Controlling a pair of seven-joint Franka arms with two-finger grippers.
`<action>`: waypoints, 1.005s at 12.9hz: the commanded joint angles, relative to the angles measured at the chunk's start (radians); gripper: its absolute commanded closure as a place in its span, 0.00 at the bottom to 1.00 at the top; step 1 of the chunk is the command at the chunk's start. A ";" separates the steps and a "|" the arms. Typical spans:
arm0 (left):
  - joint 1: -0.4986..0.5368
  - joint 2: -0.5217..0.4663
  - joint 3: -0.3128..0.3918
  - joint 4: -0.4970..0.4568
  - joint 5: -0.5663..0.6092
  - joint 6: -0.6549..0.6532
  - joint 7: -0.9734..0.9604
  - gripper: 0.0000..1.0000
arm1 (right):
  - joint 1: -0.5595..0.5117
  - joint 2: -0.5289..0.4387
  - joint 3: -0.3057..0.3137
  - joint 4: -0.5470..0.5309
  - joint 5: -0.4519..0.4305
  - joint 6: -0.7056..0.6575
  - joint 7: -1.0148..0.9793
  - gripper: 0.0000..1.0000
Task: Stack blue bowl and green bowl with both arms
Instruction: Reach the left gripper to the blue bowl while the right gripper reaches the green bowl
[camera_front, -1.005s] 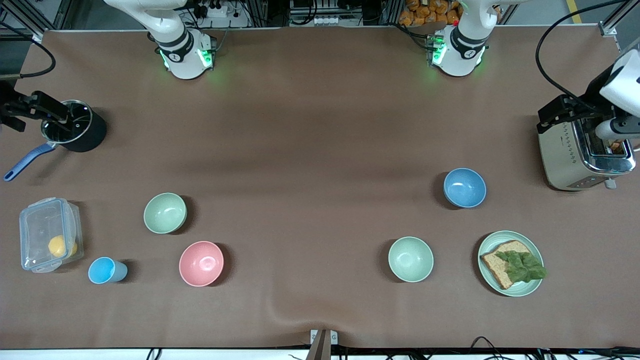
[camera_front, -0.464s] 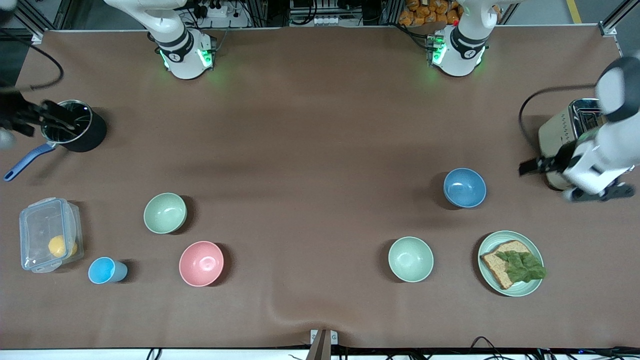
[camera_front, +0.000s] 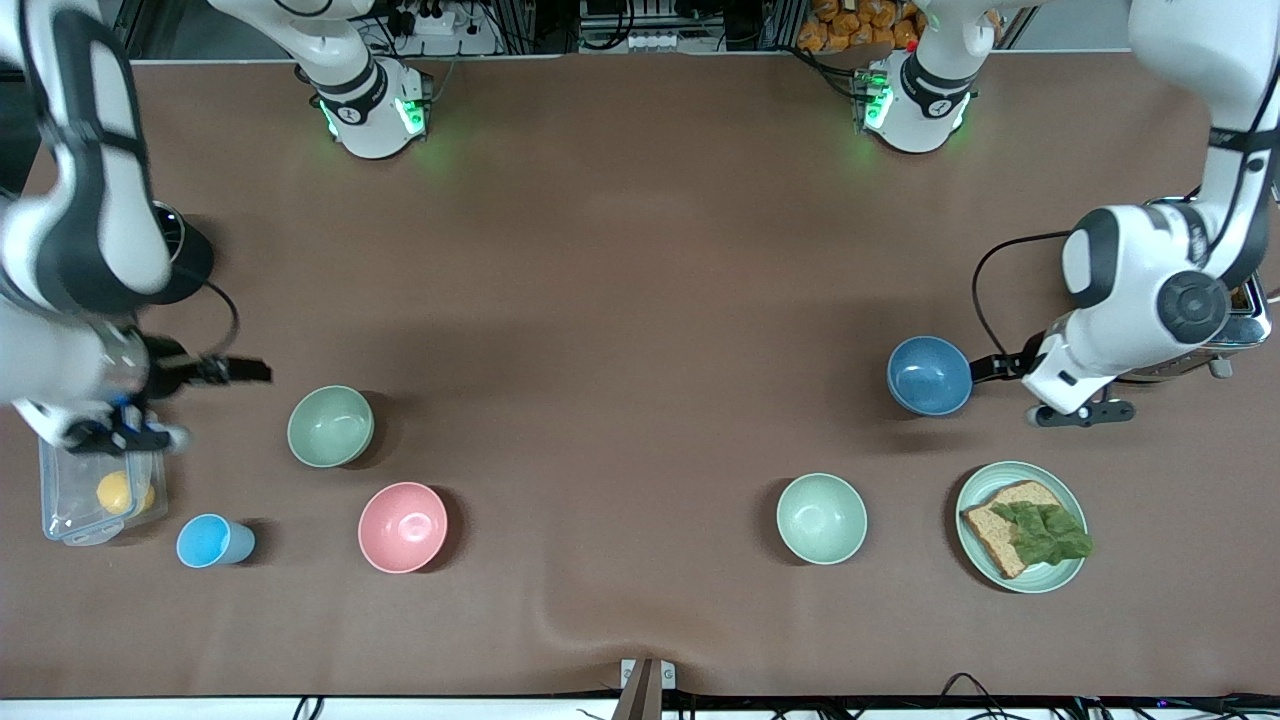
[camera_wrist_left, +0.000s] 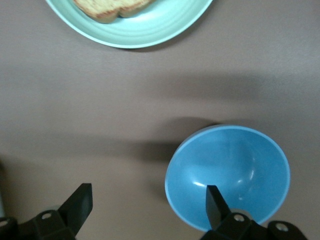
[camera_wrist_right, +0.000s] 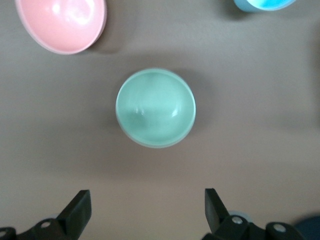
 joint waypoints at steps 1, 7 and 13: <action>-0.001 0.037 -0.007 -0.005 0.022 0.035 -0.002 0.00 | -0.042 0.131 0.006 0.039 0.036 0.098 -0.109 0.00; -0.001 0.088 -0.008 -0.037 0.022 0.092 -0.004 0.39 | -0.057 0.260 0.007 -0.005 0.050 0.228 -0.149 0.00; -0.004 0.100 -0.016 -0.016 0.012 0.098 -0.002 1.00 | -0.053 0.259 0.006 -0.069 0.068 0.324 -0.166 1.00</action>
